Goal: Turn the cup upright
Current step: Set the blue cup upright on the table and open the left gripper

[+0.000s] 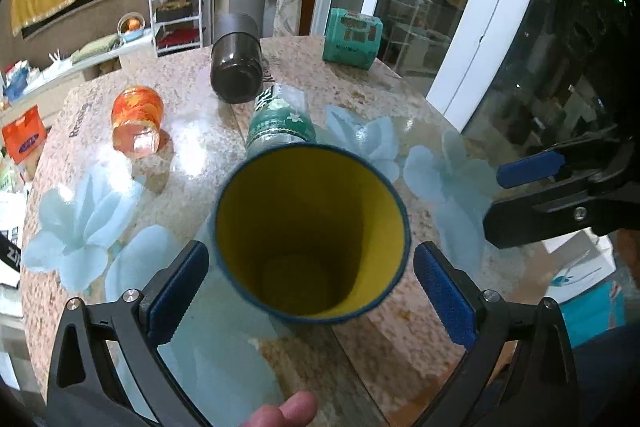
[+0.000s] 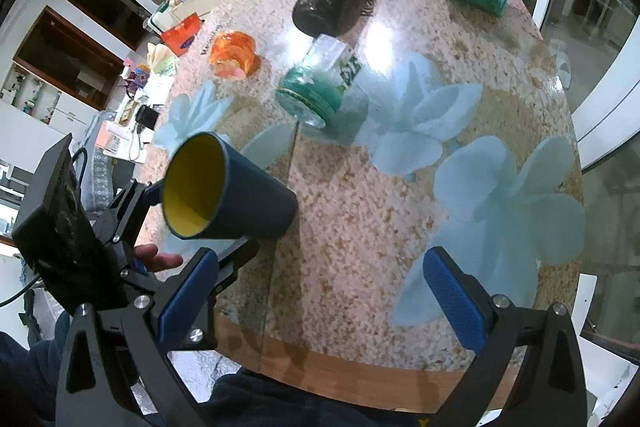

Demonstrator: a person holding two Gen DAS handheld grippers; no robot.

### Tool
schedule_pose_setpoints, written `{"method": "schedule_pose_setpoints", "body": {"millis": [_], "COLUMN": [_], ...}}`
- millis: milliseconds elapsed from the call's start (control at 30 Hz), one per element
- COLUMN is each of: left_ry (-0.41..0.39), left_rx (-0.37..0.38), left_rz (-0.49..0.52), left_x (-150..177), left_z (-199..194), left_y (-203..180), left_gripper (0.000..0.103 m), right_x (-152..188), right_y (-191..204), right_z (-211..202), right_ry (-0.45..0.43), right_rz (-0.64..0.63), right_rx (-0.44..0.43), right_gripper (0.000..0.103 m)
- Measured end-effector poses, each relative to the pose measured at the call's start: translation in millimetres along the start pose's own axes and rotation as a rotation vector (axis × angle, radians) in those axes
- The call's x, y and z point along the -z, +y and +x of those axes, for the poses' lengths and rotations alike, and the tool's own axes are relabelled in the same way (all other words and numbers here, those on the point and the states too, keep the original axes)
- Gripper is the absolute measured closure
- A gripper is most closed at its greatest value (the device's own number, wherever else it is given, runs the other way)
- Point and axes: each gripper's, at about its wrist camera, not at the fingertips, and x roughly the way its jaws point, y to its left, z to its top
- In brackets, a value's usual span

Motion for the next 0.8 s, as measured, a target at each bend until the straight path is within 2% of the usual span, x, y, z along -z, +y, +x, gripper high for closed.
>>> {"method": "schedule_pose_setpoints", "body": {"millis": [300, 400, 667, 800], "left_ry": [0.047, 0.067, 0.131, 0.148], "left_rx": [-0.017, -0.039, -0.018, -0.014], "left_rz": [-0.048, -0.059, -0.161, -0.211], "left_x": [-12, -10, -11, -15], "left_z": [-42, -50, -70, -78], "left_y": [7, 10, 20, 28], "left_gripper": [0.000, 0.000, 0.000, 0.000], "right_x": [-2, -3, 2, 2], "right_y": [19, 23, 44, 56], "right_z": [-21, -23, -26, -25], "right_ry": [-0.070, -0.070, -0.068, -0.060], "right_rz": [-0.056, -0.077, -0.116, -0.138], "right_rx": [0.015, 0.009, 0.016, 0.047], "right_gripper": [0.000, 0.000, 0.000, 0.000]}}
